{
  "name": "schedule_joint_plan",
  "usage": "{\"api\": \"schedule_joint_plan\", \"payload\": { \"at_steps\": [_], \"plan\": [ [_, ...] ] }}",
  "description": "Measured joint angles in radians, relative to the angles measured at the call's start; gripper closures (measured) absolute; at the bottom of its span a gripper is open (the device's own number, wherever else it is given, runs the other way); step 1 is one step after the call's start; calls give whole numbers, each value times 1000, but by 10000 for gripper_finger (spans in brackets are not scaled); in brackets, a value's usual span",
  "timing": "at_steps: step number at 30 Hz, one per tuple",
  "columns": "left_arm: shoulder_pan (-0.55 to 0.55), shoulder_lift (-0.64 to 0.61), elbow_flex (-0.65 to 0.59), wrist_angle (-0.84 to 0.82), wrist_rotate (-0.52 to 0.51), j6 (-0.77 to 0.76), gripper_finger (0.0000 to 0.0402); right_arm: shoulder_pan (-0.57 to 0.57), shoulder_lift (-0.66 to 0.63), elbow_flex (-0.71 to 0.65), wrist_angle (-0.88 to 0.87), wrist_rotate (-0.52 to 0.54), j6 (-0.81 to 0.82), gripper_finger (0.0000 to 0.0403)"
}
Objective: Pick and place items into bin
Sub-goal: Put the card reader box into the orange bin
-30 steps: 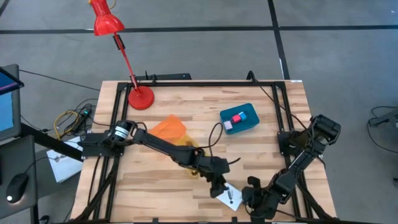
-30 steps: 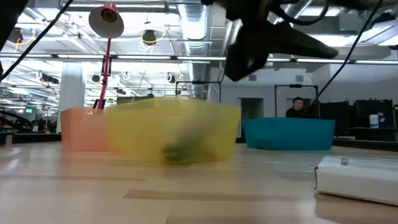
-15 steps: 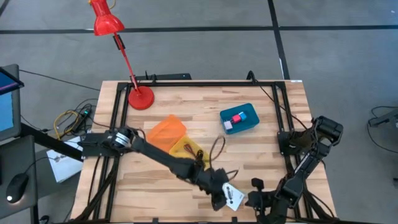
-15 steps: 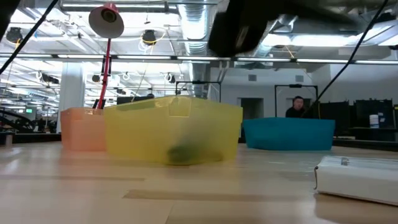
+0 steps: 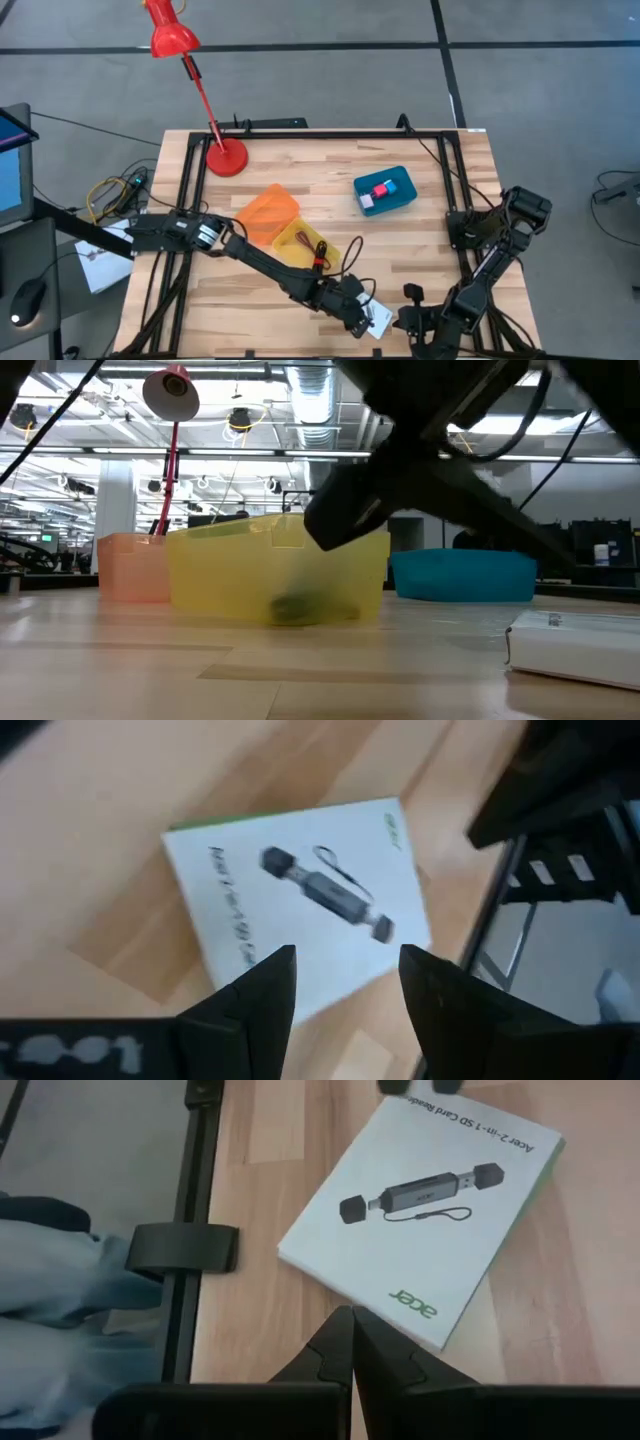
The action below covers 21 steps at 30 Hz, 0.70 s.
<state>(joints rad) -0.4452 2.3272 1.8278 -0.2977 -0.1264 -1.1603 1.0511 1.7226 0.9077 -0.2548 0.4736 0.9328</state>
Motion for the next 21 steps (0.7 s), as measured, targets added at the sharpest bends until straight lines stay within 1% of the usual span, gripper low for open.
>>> {"api": "schedule_joint_plan", "payload": {
  "at_steps": [4,7,9,13,21],
  "plan": [
    [20,0,3,-21,11,0,233,-21,0,0,2,0,-9,403],
    [30,-1,3,-108,16,1,233,-46,35,2,25,-1,-10,403],
    [32,-1,3,-145,16,2,233,-50,71,0,49,-22,-20,403],
    [31,-1,3,-161,21,27,233,-46,118,5,107,-12,-22,403],
    [38,-1,3,-176,42,41,233,-35,126,3,129,-10,5,403]
  ]
}}
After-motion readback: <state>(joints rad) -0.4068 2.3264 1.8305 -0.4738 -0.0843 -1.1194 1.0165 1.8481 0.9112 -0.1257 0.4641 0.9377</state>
